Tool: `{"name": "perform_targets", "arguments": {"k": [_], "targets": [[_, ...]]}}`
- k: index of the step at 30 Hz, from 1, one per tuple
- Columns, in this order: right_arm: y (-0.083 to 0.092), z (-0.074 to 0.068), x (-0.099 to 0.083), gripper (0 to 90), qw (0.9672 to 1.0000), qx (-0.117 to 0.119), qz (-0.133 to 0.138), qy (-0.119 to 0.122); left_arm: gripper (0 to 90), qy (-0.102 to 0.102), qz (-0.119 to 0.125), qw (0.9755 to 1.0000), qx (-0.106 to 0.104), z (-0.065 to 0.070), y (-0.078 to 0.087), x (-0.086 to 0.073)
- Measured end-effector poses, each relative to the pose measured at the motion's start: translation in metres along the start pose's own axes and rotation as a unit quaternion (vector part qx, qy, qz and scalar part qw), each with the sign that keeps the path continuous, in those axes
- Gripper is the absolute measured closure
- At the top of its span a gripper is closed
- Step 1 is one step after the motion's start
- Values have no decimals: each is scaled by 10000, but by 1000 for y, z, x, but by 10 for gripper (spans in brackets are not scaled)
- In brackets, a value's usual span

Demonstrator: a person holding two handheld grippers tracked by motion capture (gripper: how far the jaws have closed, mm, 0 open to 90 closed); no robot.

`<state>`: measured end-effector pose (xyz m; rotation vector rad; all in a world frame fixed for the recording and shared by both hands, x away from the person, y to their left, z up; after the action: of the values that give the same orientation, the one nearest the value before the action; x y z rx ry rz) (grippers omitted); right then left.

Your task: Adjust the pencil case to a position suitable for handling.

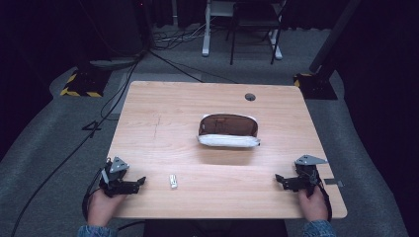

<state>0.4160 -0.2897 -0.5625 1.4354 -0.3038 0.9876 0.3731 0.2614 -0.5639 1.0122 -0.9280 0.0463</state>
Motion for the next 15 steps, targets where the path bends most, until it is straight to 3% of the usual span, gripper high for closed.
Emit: {"name": "perform_targets", "arguments": {"k": [15], "targets": [[0, 0, 0, 0, 10000, 4, -3, 1, 140, -39, -18, 10000, 14, 7, 1, -1]]}}
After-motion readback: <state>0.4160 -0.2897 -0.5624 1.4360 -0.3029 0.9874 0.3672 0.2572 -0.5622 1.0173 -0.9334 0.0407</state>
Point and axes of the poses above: each handheld gripper's, and its own axes: y roughly backward along the jaws, x roughly out of its top, z roughly to its right, the point moved 8 cm from there along -y, roughly forward along the jaws, and after that the axes turned 14 degrees about -x, right-handed, at the moved point
